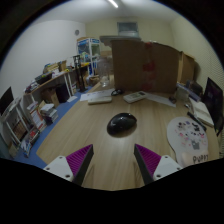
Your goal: Arrange mouse
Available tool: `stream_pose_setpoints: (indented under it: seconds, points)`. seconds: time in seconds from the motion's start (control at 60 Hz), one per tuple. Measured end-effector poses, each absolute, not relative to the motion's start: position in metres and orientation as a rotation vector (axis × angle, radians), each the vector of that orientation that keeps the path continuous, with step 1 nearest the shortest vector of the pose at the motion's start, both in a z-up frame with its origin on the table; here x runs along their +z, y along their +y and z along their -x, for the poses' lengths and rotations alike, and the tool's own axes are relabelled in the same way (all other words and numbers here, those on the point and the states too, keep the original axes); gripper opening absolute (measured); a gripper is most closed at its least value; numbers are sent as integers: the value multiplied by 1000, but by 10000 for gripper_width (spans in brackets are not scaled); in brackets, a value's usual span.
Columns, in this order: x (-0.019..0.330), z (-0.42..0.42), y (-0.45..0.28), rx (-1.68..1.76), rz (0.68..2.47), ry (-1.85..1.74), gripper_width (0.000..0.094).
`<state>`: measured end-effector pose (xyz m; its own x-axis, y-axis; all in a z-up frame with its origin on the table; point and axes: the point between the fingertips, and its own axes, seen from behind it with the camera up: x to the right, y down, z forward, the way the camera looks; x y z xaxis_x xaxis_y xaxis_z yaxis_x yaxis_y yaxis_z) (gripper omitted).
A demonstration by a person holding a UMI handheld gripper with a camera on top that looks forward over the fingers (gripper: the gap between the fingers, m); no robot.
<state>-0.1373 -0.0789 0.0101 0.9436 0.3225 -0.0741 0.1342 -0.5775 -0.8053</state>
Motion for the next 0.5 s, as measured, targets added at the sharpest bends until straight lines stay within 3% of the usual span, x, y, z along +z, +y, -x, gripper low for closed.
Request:
stream_pose_setpoints:
  seconds: [0.15,0.5]
  points:
    - [-13,152,-42,267,2262,-291,851]
    - [-15,159,36,143,2284,-229,836]
